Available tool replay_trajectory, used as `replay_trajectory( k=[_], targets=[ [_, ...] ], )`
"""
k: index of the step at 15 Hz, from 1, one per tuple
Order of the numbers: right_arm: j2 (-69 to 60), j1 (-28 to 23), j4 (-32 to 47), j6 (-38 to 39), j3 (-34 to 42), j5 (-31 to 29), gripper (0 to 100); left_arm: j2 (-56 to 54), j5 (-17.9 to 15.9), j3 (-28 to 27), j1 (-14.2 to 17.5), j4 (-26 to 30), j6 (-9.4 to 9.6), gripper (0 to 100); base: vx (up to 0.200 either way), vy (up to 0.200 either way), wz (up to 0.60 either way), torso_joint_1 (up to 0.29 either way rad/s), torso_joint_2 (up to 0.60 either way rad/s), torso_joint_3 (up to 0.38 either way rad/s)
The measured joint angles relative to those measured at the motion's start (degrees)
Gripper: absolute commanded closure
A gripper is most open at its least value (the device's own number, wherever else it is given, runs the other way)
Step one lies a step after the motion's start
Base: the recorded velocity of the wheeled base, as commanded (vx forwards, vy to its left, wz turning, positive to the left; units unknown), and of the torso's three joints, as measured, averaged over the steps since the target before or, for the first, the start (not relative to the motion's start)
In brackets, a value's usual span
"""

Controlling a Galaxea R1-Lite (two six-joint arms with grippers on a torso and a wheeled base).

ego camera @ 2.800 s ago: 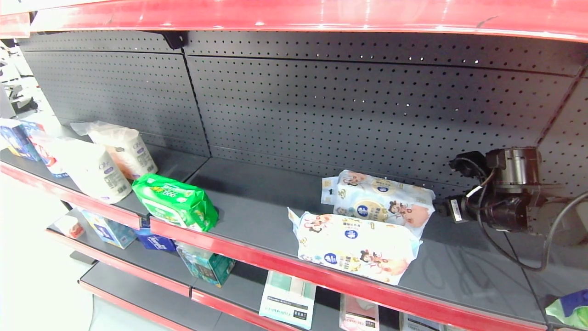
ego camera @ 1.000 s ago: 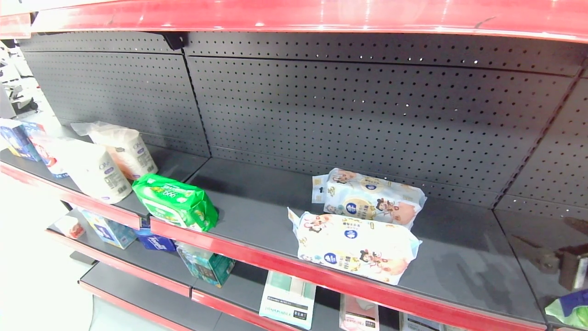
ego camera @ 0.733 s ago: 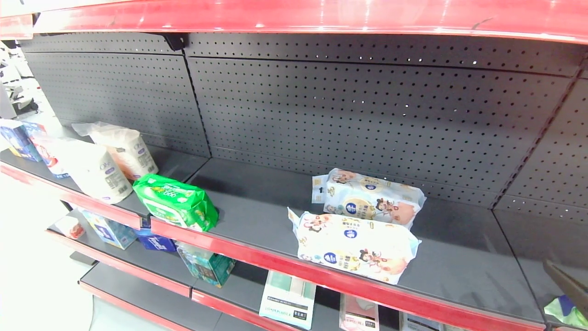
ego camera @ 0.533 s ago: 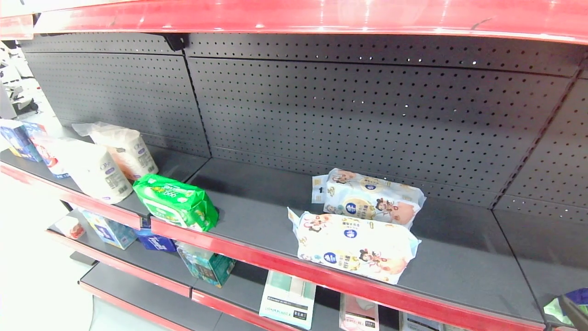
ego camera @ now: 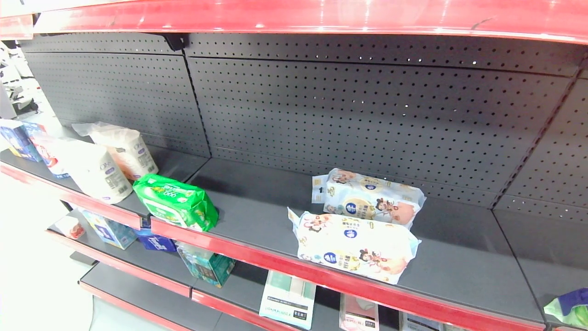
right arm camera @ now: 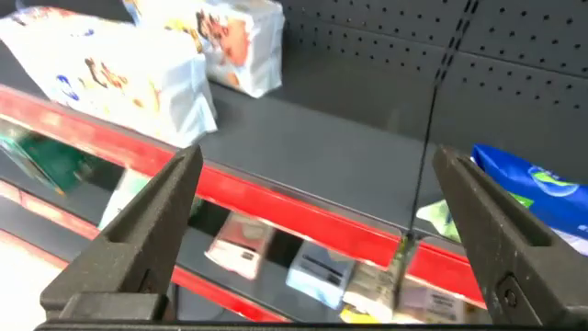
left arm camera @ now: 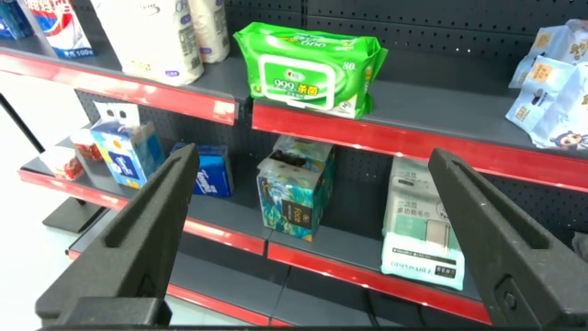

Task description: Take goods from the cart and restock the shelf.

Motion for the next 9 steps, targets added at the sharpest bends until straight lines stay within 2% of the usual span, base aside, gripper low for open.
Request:
replay_trajectory(
  k=[1, 4, 7, 9],
  targets=[
    [-0.29, 0.02, 0.27, 0.68, 0.02, -0.39, 0, 0.00, -0.07, 0.00, -0.02, 0.00, 0.05, 0, 0.000, 0.000, 0.00, 0.000, 0.00, 0.000],
    [-0.66, -0.02, 0.61, 0.72, 0.07, -8.16, 0, 0.00, -0.07, 0.00, -0.02, 0.01, 0.00, 0, 0.000, 0.000, 0.00, 0.000, 0.00, 0.000],
    [-0.79, -0.02, 2.95, 0.72, 0.10, -8.03, 0, 0.00, -0.07, 0.00, -0.02, 0.01, 0.07, 0, 0.000, 0.000, 0.00, 0.000, 0.00, 0.000],
    [-0.82, 0.02, 3.17, 3.33, 0.10, -8.84, 0, 0.00, -0.07, 0.00, 0.00, 0.04, 0.07, 0, 0.000, 0.000, 0.00, 0.000, 0.00, 0.000]
  ],
)
